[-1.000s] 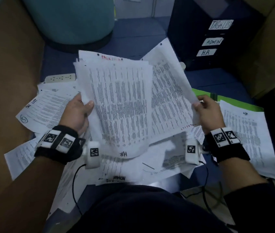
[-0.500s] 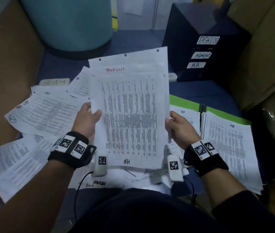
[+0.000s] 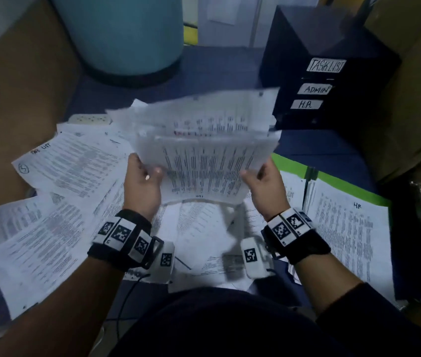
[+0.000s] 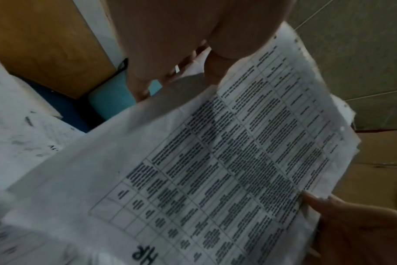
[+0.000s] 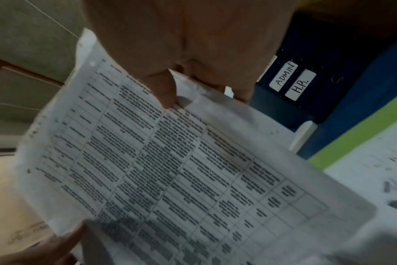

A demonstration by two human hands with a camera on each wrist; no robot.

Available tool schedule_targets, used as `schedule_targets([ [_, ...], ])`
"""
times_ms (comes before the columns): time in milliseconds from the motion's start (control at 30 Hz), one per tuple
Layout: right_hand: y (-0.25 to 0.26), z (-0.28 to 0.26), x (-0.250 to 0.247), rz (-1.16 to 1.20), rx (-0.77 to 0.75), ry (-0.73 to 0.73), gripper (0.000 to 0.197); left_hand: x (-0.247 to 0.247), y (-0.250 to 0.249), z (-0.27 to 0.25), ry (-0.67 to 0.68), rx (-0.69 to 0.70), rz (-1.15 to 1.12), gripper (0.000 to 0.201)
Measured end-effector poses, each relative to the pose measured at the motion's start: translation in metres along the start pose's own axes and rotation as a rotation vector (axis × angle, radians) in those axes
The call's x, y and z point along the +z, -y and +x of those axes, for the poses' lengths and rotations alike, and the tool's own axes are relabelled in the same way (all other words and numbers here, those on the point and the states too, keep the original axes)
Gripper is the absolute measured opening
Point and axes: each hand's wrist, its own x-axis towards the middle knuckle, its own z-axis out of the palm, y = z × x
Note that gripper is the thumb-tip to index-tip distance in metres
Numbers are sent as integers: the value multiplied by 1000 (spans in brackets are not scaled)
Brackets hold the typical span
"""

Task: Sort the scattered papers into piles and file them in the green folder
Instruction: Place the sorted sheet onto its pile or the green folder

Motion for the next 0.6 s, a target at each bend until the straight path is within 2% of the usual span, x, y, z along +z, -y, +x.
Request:
schedule_targets([
  [100, -37, -6, 10, -138, 177, 8, 26, 1, 28, -8, 33, -134, 152, 14],
  [200, -54, -8, 18, -332, 166, 18, 25, 3, 36, -9, 90, -113, 312, 20],
  [333, -44, -5, 19, -241, 196, -37, 27, 2, 34, 1, 59, -178, 270, 32],
  [400, -46, -5, 19, -325, 238, 18, 25, 2, 35, 3, 101, -174, 314, 35],
  [500, -50, -8, 16, -432, 268, 45, 13, 5, 37, 6, 145, -169, 379, 25],
  [600, -38, -6, -4, -355, 226, -81, 8, 20, 35, 14, 159, -92, 370, 10],
])
